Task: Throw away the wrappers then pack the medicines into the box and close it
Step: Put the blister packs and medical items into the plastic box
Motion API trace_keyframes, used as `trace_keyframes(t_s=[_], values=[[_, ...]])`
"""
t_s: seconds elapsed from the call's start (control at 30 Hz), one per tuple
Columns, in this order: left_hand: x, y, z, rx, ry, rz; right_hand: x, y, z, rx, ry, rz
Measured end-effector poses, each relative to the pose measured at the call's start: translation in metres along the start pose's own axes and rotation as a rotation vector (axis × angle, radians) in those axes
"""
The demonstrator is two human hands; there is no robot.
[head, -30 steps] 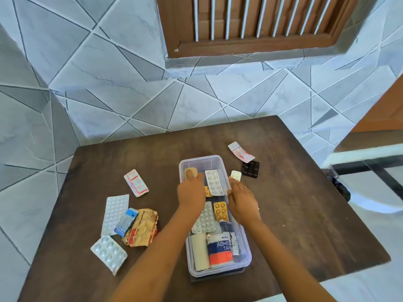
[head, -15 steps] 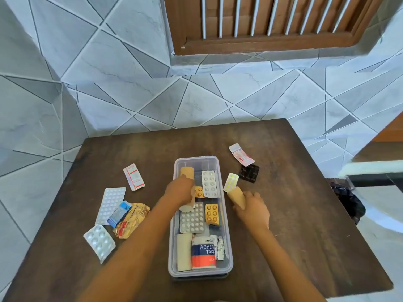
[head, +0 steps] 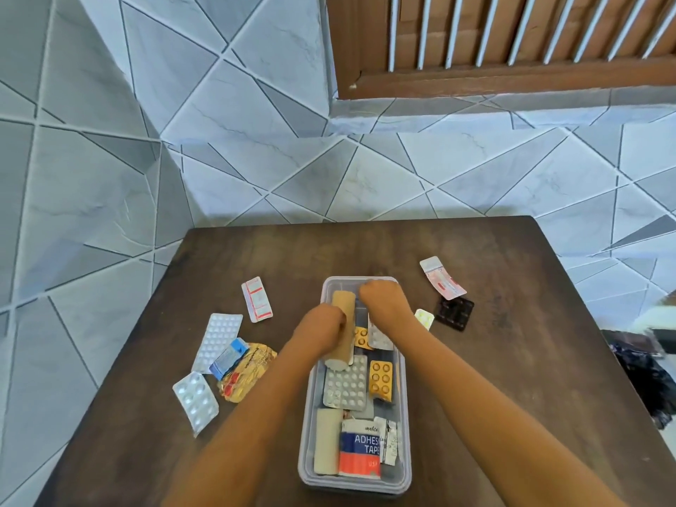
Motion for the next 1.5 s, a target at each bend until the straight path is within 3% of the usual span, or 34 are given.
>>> trace_keyframes(t_s=[0.2,0.3,0.43,0.5,0.7,0.9,1.0,1.1,1.2,1.3,1.37,1.5], values=[[-0.001,0.002,0.0,-0.001,-0.029,-0.075,0.014,-0.009,-0.022,-0.024,0.174,-0.201],[-0.001,0.004,0.001,0.002,-0.03,-0.101,-0.013,-0.016,-0.017,0.005,0.069,-0.014],[-0.002,0.005,0.002,-0.002,-0.021,-0.102,-0.012,-0.013,0.0,0.12,-0.116,-0.06],[-0.002,0.005,0.003,0.001,-0.013,-0.107,-0.029,-0.018,0.006,0.141,-0.099,0.021],[-0.003,0.002,-0.003,-0.024,0.045,-0.099,-0.083,-0.042,0.006,0.04,-0.295,0.303],[-0.004,-0.003,-0.006,-0.042,0.085,-0.053,-0.08,-0.037,0.003,-0.037,-0.265,0.388],[0.002,-0.007,-0.005,-0.01,0.035,-0.051,-0.057,-0.036,0.006,-0.053,-0.019,0.296],[0.027,-0.009,-0.01,0.029,-0.124,-0.203,-0.006,-0.043,-0.008,-0.097,0.309,-0.008],[0.052,-0.006,-0.036,0.036,-0.366,-0.369,0.022,-0.066,-0.064,-0.318,0.415,-0.249],[0.047,0.012,-0.084,-0.051,-0.456,-0.339,0.009,-0.091,-0.119,-0.603,0.432,-0.237],[0.03,0.027,-0.119,-0.152,-0.372,-0.26,-0.007,-0.097,-0.144,-0.683,0.423,-0.209],[-0.02,0.05,-0.157,-0.252,0.041,-0.013,-0.032,-0.093,-0.186,-0.811,0.387,-0.192]])
Point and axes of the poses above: each hand's wrist, its own y-axis towards the middle knuckle, its own x-axis out of the back of the hand, z = x × y, the point moved 10 cm from there along y, towards the middle knuckle, and after that the axes turned 15 degrees about -z, right-handed, at the moved point
